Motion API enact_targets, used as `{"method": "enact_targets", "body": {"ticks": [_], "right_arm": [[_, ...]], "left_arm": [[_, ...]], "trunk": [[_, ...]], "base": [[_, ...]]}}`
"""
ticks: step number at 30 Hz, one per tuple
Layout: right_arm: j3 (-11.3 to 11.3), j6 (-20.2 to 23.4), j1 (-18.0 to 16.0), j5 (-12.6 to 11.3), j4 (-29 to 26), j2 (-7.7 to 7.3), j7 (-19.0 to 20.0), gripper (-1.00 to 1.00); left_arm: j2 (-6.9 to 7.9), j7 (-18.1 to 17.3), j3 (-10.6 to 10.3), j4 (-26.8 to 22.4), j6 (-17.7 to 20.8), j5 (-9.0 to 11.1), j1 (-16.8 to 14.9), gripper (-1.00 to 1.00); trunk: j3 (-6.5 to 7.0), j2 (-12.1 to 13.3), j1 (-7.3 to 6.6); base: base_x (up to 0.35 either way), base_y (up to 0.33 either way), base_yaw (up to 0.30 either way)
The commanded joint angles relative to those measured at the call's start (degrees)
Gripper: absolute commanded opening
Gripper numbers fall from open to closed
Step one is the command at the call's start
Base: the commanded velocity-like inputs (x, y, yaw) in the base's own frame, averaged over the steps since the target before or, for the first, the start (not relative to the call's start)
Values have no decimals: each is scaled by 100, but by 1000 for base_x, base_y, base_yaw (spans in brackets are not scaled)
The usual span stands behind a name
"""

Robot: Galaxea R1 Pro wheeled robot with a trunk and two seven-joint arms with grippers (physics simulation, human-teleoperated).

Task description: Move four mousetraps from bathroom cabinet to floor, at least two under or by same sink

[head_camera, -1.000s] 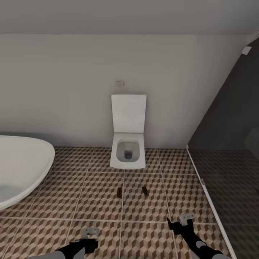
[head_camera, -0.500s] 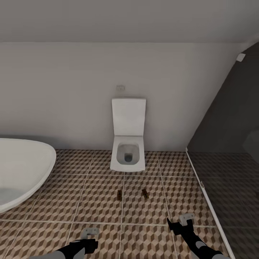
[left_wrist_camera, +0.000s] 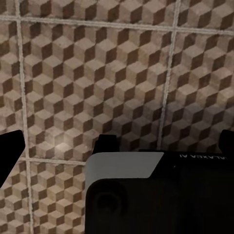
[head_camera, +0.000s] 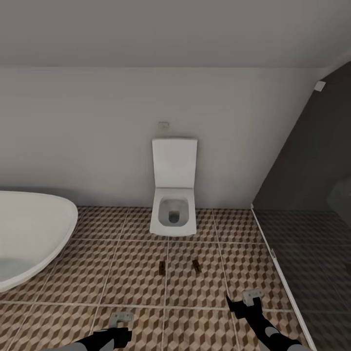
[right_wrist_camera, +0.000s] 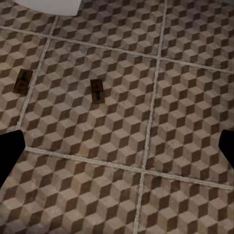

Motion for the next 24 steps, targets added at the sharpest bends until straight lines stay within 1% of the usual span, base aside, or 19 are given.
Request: {"method": "enact_targets", "body": {"ticks": [1,24], "right_arm": [[22,-18,-4,-60,5,0,40,100],[22,-10,-4,-60,5,15,32,100]], "left_arm": [[-4,11,-48,13,7,46,-5,100],[-4,11,-48,24,7,47,2,100]], "trunk": [[22,36,-21],[645,958,-526]], "base": [[0,0,0],[0,0,0]]}}
